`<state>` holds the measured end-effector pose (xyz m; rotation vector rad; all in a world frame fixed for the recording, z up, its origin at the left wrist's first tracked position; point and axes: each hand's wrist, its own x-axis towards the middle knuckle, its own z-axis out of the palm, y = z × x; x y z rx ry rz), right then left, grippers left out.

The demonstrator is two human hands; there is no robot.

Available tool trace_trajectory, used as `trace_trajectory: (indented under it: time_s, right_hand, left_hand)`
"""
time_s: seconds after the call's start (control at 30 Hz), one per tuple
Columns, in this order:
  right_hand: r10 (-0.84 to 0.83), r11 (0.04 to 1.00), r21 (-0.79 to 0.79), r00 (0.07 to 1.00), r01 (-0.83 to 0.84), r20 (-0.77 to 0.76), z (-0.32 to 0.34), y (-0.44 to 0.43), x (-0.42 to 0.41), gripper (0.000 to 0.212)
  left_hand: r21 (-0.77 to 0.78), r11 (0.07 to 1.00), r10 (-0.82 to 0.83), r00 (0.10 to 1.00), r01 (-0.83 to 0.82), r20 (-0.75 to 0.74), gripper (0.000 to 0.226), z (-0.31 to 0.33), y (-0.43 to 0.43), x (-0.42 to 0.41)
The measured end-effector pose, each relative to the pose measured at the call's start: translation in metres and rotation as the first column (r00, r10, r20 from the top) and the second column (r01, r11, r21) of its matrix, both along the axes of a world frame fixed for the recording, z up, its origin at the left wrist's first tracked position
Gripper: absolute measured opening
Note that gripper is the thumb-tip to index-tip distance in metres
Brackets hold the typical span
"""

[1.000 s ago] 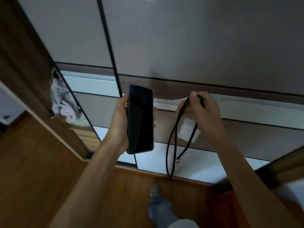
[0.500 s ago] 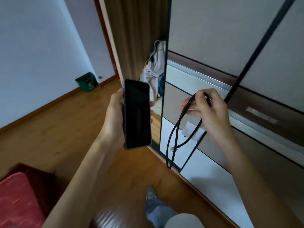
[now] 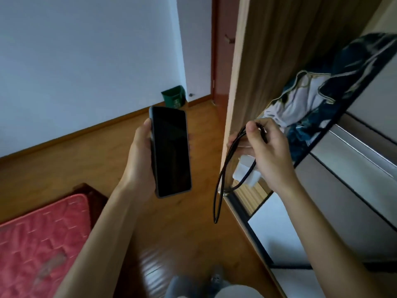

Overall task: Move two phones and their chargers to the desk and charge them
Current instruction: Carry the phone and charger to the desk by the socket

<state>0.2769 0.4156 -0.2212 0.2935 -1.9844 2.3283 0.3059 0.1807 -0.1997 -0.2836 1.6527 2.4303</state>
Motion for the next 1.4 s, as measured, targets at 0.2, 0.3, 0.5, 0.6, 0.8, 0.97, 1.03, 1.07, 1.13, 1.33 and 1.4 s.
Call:
trace_trajectory:
  time_s: [0.2, 0.3, 0.5, 0.6, 0.8, 0.97, 1.03, 1.07, 1.13, 1.33, 1.4]
  right_hand:
    - [0.106, 0.994, 0.007, 0.994, -0.106, -0.011, -0.008, -0.071, -0.062, 0.02]
    - [0.166, 0.986, 0.028, 0.986, -0.166, -0.014, -0.011, -0.113, -0.093, 0.019]
    - [0.21, 0.976, 0.058, 0.977, -0.208, -0.028, -0.013, -0.21, -0.157, 0.022]
    - [0.247, 0.968, 0.053, 0.968, -0.246, -0.03, -0.009, -0.262, -0.19, 0.023]
    - [0.3, 0.952, 0.077, 0.953, -0.297, -0.039, -0.001, -0.357, -0.248, 0.024]
    - [0.37, 0.927, 0.079, 0.929, -0.368, -0.021, -0.004, -0.424, -0.29, 0.027]
    - [0.398, 0.915, 0.076, 0.917, -0.395, -0.019, -0.007, -0.45, -0.309, 0.026]
    - [0.409, 0.91, 0.077, 0.912, -0.406, -0.02, -0.009, -0.463, -0.32, 0.026]
    - [0.431, 0.9, 0.076, 0.902, -0.428, -0.018, -0.013, -0.489, -0.342, 0.027]
    - [0.514, 0.856, 0.061, 0.857, -0.513, -0.014, -0.026, -0.571, -0.422, 0.026]
    - [0.539, 0.841, 0.057, 0.842, -0.538, -0.005, -0.026, -0.598, -0.453, 0.028]
  left_hand:
    - [0.027, 0.977, 0.208, 0.974, -0.211, 0.085, 0.063, -0.006, -0.068, -0.02]
    - [-0.005, 0.955, 0.296, 0.949, -0.297, 0.105, 0.064, -0.013, -0.109, -0.033]
    - [-0.006, 0.915, 0.401, 0.908, -0.403, 0.119, 0.07, -0.021, -0.208, -0.083]
    - [-0.009, 0.909, 0.415, 0.905, -0.416, 0.089, 0.069, -0.016, -0.259, -0.112]
    - [-0.102, 0.876, 0.478, 0.878, -0.472, 0.04, 0.063, -0.003, -0.34, -0.149]
    - [-0.136, 0.853, 0.513, 0.857, -0.503, 0.045, 0.064, -0.003, -0.4, -0.174]
    - [-0.145, 0.838, 0.535, 0.844, -0.526, 0.036, 0.063, -0.006, -0.422, -0.185]
    - [-0.16, 0.827, 0.549, 0.836, -0.538, 0.026, 0.065, -0.007, -0.433, -0.192]
    - [-0.188, 0.811, 0.566, 0.824, -0.554, 0.011, 0.069, -0.01, -0.454, -0.207]
    - [-0.267, 0.753, 0.622, 0.783, -0.601, -0.009, 0.052, -0.015, -0.516, -0.266]
    - [-0.269, 0.729, 0.649, 0.761, -0.629, -0.021, 0.054, -0.015, -0.537, -0.292]
